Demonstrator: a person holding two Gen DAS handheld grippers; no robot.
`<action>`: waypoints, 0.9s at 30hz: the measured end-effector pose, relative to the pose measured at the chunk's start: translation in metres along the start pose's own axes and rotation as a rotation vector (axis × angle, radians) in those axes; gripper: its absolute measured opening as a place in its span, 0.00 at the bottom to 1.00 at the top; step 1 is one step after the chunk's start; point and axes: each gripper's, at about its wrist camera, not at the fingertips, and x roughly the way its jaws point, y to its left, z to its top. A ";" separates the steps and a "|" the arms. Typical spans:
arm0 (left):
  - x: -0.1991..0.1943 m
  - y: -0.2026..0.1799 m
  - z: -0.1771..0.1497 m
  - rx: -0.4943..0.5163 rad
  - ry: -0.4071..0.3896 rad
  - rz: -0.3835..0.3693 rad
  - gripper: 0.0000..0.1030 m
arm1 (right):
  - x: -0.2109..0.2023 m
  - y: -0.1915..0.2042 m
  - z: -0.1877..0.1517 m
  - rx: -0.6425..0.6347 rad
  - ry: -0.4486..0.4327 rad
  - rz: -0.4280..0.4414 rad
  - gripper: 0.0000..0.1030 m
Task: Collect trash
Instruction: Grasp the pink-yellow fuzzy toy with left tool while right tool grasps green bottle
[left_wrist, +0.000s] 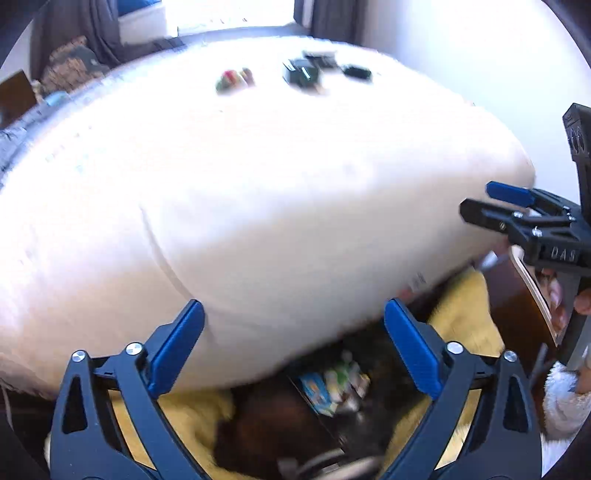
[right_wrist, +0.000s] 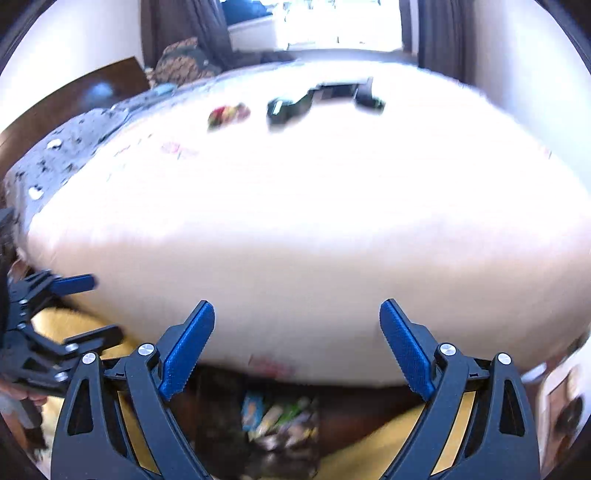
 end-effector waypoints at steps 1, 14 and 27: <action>-0.002 0.004 0.008 -0.001 -0.017 0.022 0.91 | 0.001 -0.002 0.014 -0.004 -0.022 -0.005 0.90; 0.045 0.061 0.134 -0.051 -0.103 0.122 0.92 | 0.075 -0.001 0.145 0.024 -0.027 -0.024 0.90; 0.100 0.076 0.195 -0.029 -0.103 0.077 0.91 | 0.185 0.007 0.232 0.138 0.097 -0.054 0.79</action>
